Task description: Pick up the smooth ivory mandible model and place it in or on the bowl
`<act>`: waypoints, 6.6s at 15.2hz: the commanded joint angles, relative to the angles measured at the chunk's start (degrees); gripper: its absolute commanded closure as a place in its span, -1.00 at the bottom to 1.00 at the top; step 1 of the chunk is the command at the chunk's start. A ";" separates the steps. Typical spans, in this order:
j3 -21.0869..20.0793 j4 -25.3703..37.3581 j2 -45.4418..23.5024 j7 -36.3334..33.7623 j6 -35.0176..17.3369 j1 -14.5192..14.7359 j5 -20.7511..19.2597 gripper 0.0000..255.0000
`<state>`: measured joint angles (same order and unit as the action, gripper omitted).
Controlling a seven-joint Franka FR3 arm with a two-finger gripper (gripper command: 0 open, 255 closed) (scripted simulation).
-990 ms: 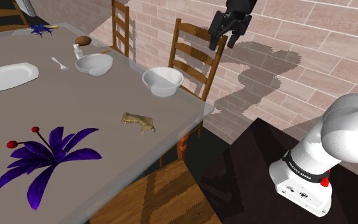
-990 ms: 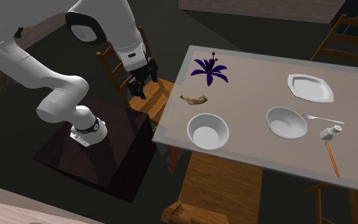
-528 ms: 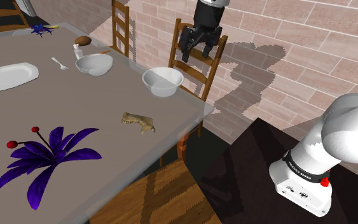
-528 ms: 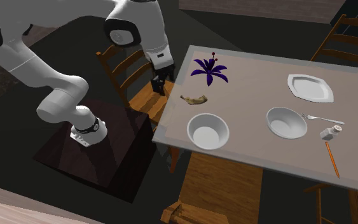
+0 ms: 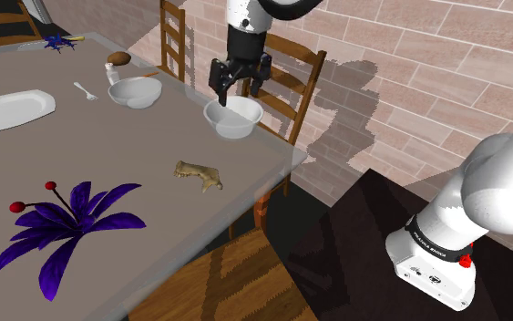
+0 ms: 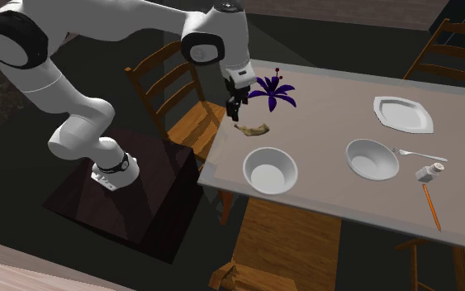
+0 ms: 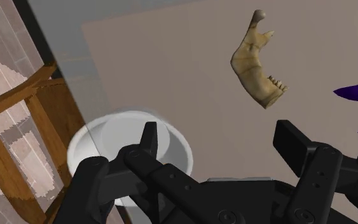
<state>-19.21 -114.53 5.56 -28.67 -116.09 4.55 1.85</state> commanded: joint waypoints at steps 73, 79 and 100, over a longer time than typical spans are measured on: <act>-3.70 12.82 -27.47 -14.35 0.35 6.10 -6.64 1.00; -4.06 15.00 -25.59 -14.03 4.29 5.87 -5.84 1.00; -1.99 23.32 -22.67 -6.40 15.49 0.97 -4.67 1.00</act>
<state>-21.76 -92.10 -16.71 -36.64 -101.15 6.43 -2.68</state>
